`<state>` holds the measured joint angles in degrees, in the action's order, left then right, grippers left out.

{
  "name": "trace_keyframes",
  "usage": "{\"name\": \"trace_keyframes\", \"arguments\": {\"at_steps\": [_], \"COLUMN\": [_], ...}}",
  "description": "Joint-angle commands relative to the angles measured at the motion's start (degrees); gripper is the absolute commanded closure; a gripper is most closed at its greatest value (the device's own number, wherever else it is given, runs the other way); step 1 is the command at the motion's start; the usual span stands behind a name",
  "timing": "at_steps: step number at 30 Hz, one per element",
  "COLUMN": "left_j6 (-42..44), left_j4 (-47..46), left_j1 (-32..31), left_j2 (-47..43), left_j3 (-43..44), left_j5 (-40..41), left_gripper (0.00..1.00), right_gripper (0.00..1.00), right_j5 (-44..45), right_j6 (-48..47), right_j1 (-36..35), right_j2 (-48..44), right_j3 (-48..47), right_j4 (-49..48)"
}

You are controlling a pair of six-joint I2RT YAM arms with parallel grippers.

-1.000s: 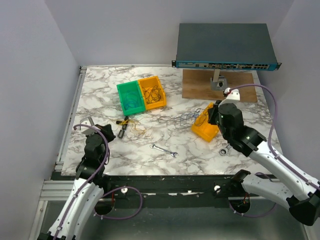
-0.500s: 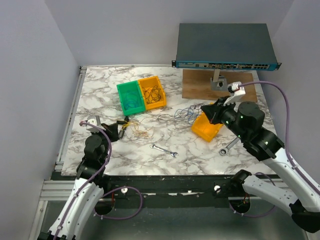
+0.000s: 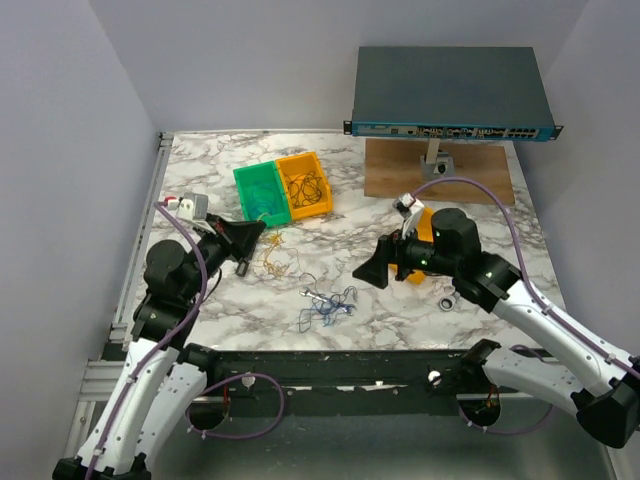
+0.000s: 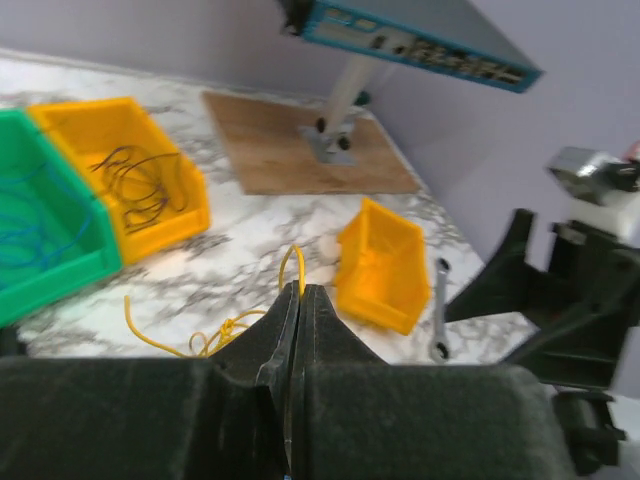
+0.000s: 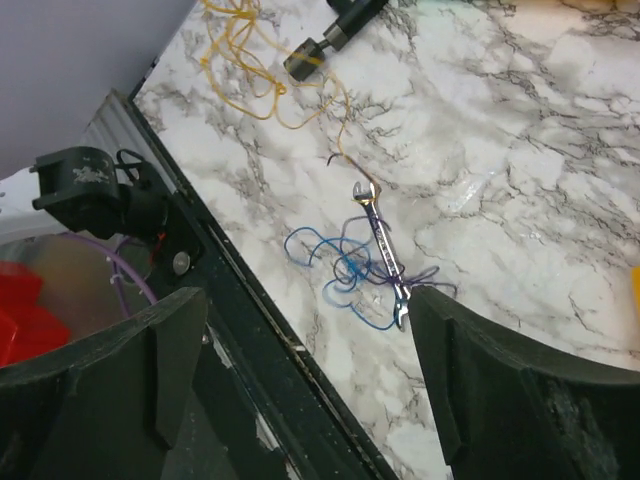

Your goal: Untangle the cables

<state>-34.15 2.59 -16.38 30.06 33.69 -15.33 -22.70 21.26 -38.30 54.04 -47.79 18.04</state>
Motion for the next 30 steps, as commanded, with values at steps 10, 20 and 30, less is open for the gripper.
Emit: {"name": "trace_keyframes", "arguments": {"at_steps": [10,20,30], "left_j6": [3.44,3.14,7.0], "left_j4": [14.34,14.54,27.29], "left_j1": [-9.1,-13.75,-13.55], "left_j2": [15.33,18.86,18.87], "left_j3": [24.21,32.37,43.13], "left_j5": [-23.71,-22.69,-4.38], "left_gripper": [1.0,1.0,1.0], "right_gripper": [0.1,0.17,0.99], "right_j5": [-7.25,-1.5,9.83], "right_j6": [-4.03,-9.35,-6.99], "right_j1": [-3.74,-9.87,-10.39], "right_j2": [3.74,13.09,14.3], "right_j3": [3.77,3.15,5.73], "right_j4": [-26.65,-30.1,-32.14]}}
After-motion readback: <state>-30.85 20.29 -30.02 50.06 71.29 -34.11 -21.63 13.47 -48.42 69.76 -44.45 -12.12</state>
